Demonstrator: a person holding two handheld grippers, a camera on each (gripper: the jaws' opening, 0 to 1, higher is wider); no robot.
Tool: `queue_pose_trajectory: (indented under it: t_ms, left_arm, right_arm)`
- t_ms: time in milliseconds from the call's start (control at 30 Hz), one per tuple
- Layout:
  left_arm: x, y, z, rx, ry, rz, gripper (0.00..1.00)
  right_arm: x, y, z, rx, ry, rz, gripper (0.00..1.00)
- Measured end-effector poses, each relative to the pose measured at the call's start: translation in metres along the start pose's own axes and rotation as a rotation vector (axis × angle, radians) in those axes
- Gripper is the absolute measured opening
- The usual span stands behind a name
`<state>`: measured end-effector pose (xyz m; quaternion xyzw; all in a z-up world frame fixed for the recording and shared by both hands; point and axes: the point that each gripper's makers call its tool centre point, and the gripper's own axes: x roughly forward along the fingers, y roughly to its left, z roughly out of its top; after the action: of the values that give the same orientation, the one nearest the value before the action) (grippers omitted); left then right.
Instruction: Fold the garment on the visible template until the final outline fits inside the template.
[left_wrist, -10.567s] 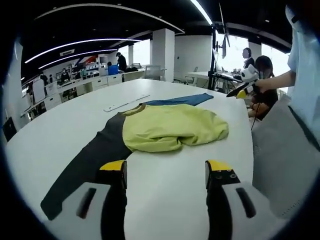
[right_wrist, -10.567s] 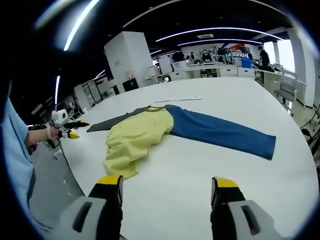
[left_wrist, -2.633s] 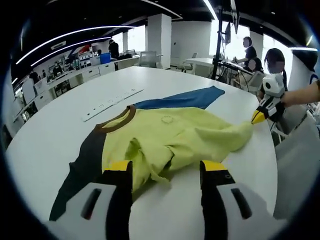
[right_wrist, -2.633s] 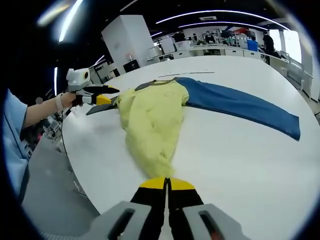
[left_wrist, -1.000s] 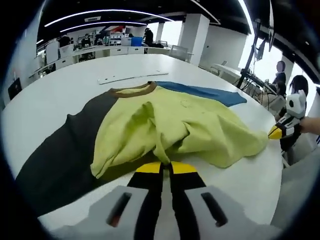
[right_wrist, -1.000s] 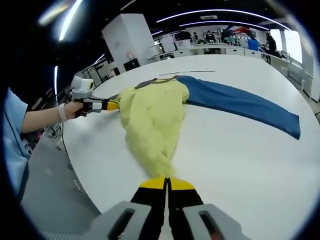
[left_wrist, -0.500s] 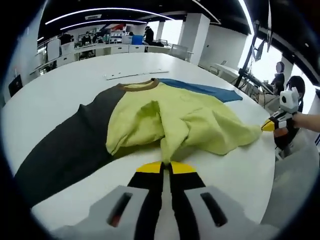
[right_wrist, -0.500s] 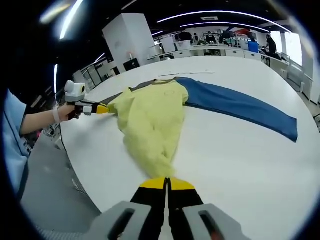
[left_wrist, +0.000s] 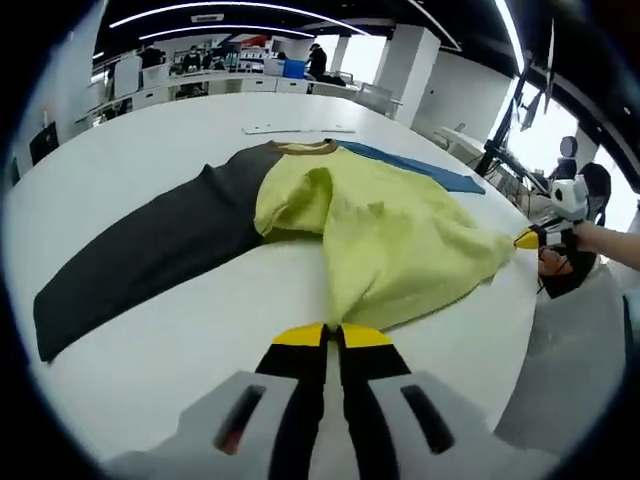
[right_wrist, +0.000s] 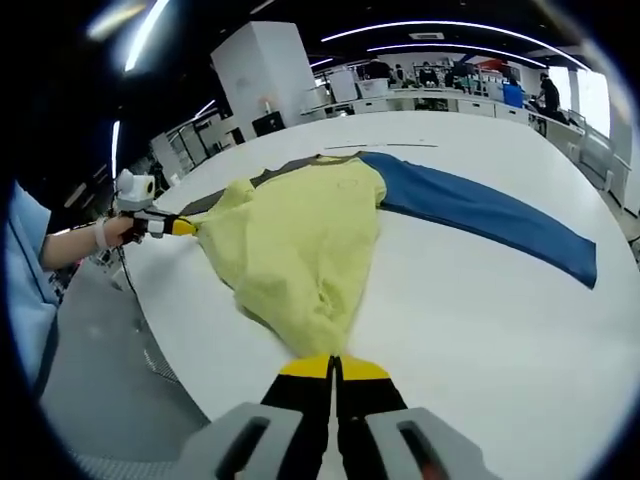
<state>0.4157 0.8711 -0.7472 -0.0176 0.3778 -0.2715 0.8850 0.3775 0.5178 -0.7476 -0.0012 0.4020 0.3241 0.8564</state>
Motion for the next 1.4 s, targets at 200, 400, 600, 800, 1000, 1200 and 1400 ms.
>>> queue_pose_trajectory:
  t_ms: [200,400,600,800,1000,1200,1400]
  left_arm:
    - [-0.015,-0.006,-0.023,-0.042,0.06,-0.02,0.01]
    - [-0.026,-0.015,-0.047,-0.085,0.116,-0.044,0.01]
    - [-0.039,-0.023,-0.066,-0.173,0.156,-0.058,0.01]
    - [-0.046,-0.03,-0.079,-0.23,0.182,-0.061,0.01]
    - [-0.047,-0.03,-0.083,-0.243,0.184,-0.055,0.01]
    - [-0.049,-0.027,-0.082,-0.257,0.189,-0.041,0.01]
    - [-0.061,-0.026,-0.065,-0.304,0.126,-0.054,0.01]
  right_arm:
    - [-0.002,0.004,-0.003,-0.016,0.01,0.008,0.0]
    - [-0.003,0.007,-0.007,-0.027,0.021,0.017,0.0]
    - [-0.003,0.012,-0.011,-0.039,0.034,0.028,0.0]
    - [-0.002,0.015,-0.018,-0.038,0.051,0.042,0.0]
    - [0.001,0.015,-0.023,-0.032,0.065,0.051,0.0]
    - [0.003,0.015,-0.025,-0.022,0.076,0.054,0.0]
    - [-0.006,0.017,-0.011,0.021,0.041,0.061,0.0]
